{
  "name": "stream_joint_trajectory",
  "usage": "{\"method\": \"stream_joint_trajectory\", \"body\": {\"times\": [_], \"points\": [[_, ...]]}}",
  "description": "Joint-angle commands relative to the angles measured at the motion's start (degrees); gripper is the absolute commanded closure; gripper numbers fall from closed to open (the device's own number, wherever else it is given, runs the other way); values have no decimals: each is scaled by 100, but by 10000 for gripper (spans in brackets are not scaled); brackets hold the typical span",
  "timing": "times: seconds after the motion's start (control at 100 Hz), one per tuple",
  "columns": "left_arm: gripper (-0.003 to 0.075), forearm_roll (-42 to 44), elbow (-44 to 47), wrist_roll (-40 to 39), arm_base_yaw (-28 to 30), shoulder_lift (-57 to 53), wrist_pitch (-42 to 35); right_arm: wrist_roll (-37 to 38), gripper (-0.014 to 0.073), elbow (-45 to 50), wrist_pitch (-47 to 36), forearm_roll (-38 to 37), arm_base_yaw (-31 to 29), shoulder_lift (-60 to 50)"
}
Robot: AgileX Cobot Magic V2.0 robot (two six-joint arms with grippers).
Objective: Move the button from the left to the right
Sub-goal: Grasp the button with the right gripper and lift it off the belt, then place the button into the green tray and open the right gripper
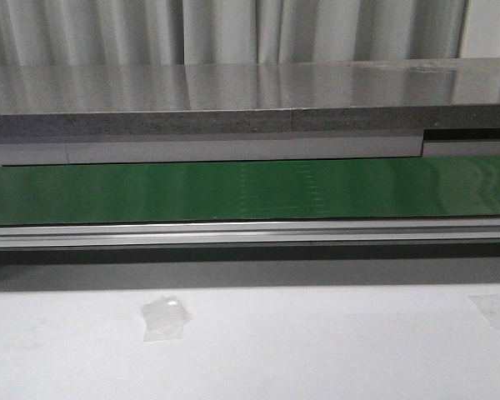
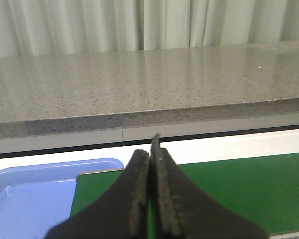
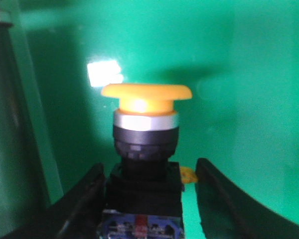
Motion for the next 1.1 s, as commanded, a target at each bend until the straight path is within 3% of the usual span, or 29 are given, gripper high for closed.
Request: {"method": "stream_joint_trajectory", "body": {"times": [0.0, 0.14, 0.33, 0.4, 0.92, 1.09], "points": [[740, -47, -148, -11, -36, 27, -467, -10, 354, -200, -63, 26, -18, -229], [740, -47, -148, -11, -36, 27, -467, 8, 320, -200, -5, 26, -18, -197], [740, -47, -148, -11, -36, 27, -467, 95, 103, -200, 54, -2, -18, -197], [740, -47, -148, -11, -36, 27, -467, 95, 65, -200, 92, -17, -18, -197], [740, -47, -148, -11, -36, 27, -467, 274, 62, -416, 293, -265, -18, -601], [740, -47, -148, -11, -36, 27, -467, 290, 62, -660, 349, 499, 0, -944]]}}
